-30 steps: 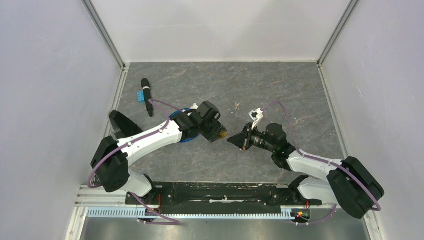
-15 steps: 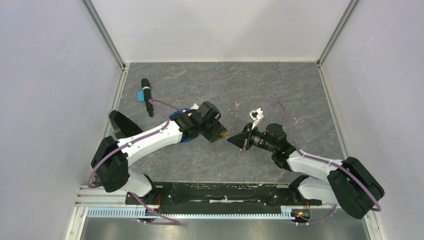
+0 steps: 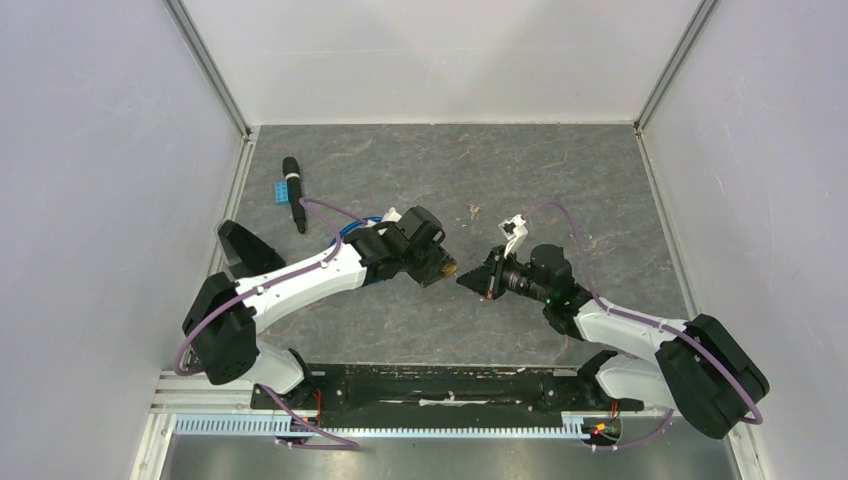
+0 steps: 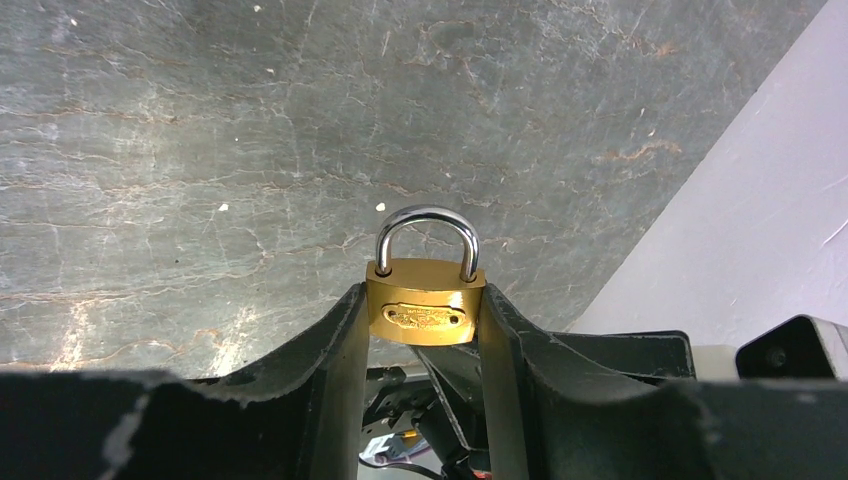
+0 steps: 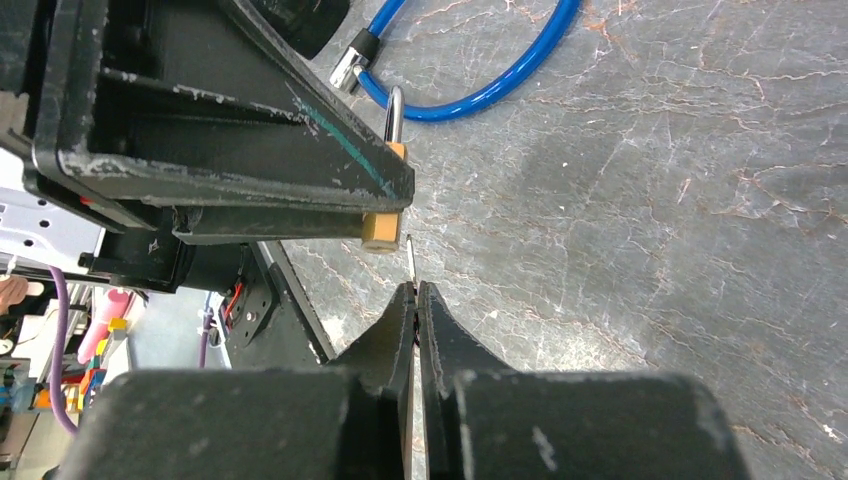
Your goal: Unlock with the key
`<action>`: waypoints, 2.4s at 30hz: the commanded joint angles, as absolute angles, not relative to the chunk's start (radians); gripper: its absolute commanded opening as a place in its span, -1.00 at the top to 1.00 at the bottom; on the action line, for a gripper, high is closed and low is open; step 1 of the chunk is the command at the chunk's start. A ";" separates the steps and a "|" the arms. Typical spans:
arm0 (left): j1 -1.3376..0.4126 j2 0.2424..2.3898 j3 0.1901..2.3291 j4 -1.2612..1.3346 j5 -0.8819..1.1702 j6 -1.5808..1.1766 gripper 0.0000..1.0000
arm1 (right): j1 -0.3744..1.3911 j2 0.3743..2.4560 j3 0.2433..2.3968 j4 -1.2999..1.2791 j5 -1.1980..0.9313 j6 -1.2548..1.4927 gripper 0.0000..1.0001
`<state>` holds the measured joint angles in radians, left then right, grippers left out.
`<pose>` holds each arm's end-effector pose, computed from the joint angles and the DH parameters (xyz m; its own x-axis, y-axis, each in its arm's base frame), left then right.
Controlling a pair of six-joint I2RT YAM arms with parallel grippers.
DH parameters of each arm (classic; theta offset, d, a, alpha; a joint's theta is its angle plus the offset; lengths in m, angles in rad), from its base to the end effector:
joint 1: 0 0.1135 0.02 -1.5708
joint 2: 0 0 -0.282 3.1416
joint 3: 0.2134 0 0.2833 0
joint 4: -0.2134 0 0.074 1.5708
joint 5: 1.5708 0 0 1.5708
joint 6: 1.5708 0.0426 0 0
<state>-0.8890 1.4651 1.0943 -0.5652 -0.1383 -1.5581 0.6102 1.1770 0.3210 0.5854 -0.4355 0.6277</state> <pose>0.2182 -0.2595 0.2560 -0.7239 -0.6796 -0.1185 -0.4983 0.6339 -0.5916 0.1922 0.1563 0.1740 -0.6781 0.1756 -0.7137 -0.5615 0.5028 0.6572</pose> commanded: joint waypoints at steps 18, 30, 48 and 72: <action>-0.904 1.445 1.150 -0.567 -0.262 -1.489 0.96 | 0.604 1.157 0.380 0.579 -0.501 0.607 1.00; -0.903 1.443 1.143 -0.548 -0.232 -1.480 0.95 | 0.604 1.144 0.371 0.602 -0.465 0.627 1.00; -0.905 1.438 1.116 -0.490 -0.186 -1.483 0.96 | 0.600 1.152 0.354 0.621 -0.445 0.647 1.00; -0.905 1.428 1.094 -0.472 -0.181 -1.486 0.96 | 0.554 1.118 0.323 0.634 -0.443 0.668 1.00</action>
<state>-0.8989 1.4651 1.0943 -0.5014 -0.1810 -1.5166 0.5629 1.1366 0.3283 0.5751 -0.4526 0.6628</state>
